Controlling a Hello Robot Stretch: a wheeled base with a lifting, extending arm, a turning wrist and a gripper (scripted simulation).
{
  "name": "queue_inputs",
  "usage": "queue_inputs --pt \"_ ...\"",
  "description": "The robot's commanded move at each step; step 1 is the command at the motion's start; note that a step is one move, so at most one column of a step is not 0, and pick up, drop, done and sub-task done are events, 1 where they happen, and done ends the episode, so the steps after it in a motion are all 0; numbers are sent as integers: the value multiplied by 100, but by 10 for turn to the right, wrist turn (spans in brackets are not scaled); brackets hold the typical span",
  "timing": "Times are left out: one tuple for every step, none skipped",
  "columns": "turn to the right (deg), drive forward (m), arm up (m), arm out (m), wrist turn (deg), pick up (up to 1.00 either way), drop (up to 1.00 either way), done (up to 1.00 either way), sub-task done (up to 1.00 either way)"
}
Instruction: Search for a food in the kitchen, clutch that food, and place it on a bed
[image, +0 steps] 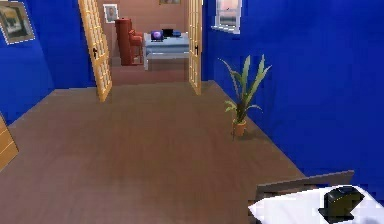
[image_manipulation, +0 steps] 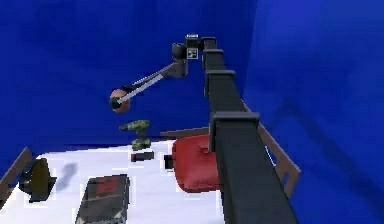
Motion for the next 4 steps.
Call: queue_inputs --pt "0 0 0 0 30 0 0 0 0" --pt "0 0 -40 0 0 0 0 0 0" --pt "0 0 -32 0 0 0 0 0 0" --pt "0 0 0 0 0 0 100 0 0"
